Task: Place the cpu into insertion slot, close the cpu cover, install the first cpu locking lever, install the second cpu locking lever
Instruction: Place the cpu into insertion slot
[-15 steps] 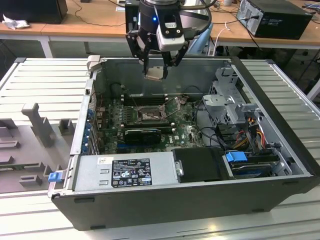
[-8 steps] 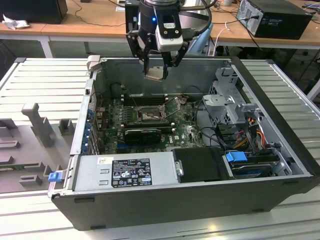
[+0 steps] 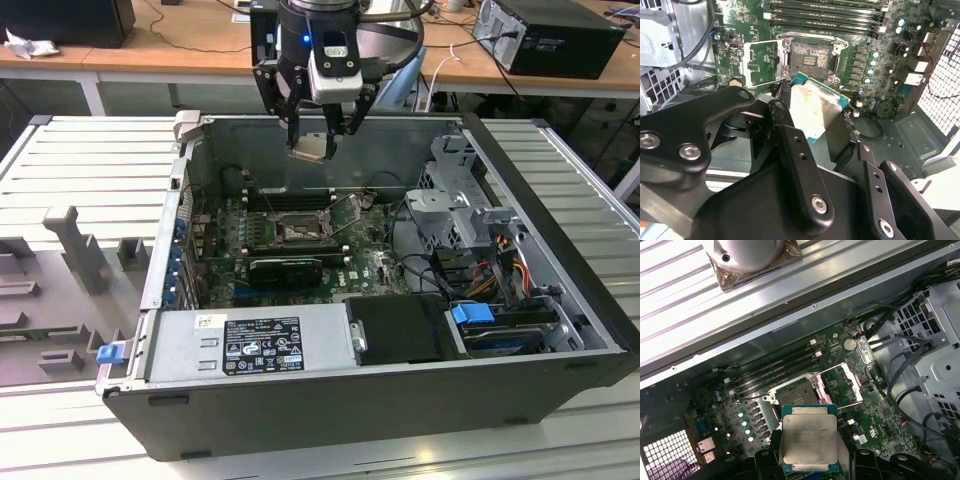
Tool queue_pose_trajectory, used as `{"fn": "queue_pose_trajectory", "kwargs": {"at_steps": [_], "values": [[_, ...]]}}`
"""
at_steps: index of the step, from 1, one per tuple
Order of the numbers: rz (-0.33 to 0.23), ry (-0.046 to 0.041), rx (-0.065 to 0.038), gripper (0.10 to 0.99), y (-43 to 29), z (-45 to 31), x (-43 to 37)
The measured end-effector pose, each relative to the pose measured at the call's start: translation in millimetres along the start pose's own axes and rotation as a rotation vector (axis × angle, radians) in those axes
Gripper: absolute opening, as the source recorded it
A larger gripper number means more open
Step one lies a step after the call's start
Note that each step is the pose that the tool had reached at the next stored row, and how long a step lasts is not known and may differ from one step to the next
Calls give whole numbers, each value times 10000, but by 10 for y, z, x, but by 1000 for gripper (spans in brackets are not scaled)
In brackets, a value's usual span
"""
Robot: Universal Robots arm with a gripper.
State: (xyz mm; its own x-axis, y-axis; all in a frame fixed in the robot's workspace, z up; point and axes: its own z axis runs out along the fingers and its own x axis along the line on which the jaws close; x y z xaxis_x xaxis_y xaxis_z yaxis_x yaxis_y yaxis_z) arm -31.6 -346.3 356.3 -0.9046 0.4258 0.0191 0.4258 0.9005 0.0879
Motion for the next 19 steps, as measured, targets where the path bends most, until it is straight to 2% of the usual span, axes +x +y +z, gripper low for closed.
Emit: {"fn": "queue_pose_trajectory", "kwargs": {"at_steps": [19], "values": [[1060,-94,-20,522,0,8,0]]}}
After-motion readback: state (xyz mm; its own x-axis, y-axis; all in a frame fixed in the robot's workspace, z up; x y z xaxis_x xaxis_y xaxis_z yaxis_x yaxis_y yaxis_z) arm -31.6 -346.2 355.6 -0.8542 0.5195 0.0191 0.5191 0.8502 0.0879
